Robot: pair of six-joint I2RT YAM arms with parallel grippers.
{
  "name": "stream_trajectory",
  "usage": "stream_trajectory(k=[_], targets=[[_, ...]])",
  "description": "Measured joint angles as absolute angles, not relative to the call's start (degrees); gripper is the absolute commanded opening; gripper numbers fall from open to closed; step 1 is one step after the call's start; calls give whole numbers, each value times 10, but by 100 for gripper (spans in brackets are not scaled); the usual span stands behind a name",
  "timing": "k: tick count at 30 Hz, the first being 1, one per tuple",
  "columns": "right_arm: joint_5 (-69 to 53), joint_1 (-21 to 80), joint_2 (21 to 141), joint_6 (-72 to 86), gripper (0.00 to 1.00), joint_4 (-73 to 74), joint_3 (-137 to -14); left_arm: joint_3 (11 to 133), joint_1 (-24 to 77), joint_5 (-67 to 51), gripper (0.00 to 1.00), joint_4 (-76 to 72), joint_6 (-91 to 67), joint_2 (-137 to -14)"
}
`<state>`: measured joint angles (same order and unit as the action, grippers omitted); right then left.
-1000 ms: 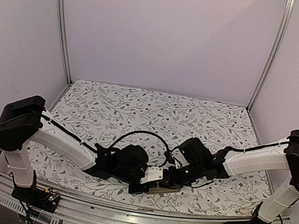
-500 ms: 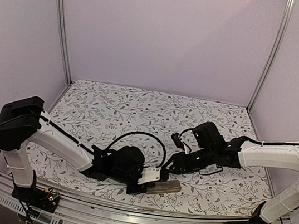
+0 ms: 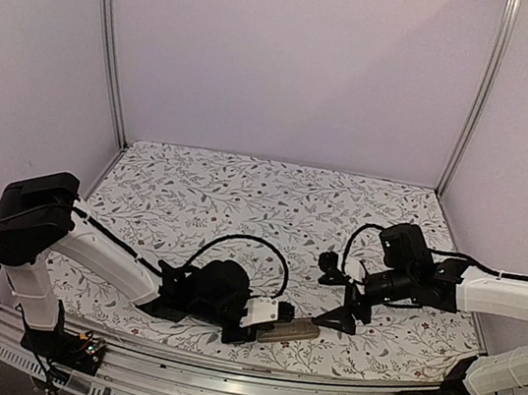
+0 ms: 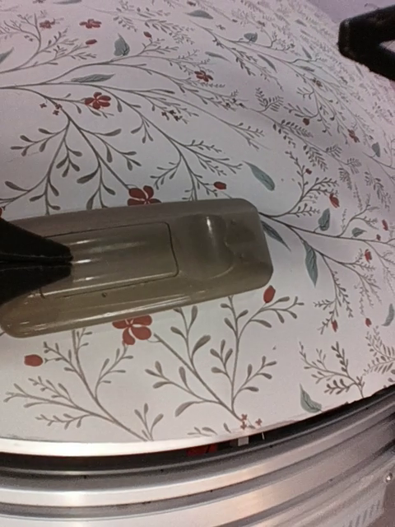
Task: Load the batteries into the remote control
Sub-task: Press the battery cover on the remote control, then adjust the remote control at the center of the board.
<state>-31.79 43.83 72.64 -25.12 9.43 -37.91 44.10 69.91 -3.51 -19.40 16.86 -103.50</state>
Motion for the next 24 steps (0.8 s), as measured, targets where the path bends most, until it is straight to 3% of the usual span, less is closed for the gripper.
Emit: stream_trajectory(k=[5, 10, 24], targets=[[-333, 454, 746, -402, 99, 74, -342, 429, 699, -36, 0, -219, 175, -1035], [-316, 503, 836, -457, 97, 68, -371, 423, 699, -36, 0, -230, 176, -1035], [-333, 533, 912, -321, 91, -38, -377, 381, 688, -41, 0, -266, 147, -1017]])
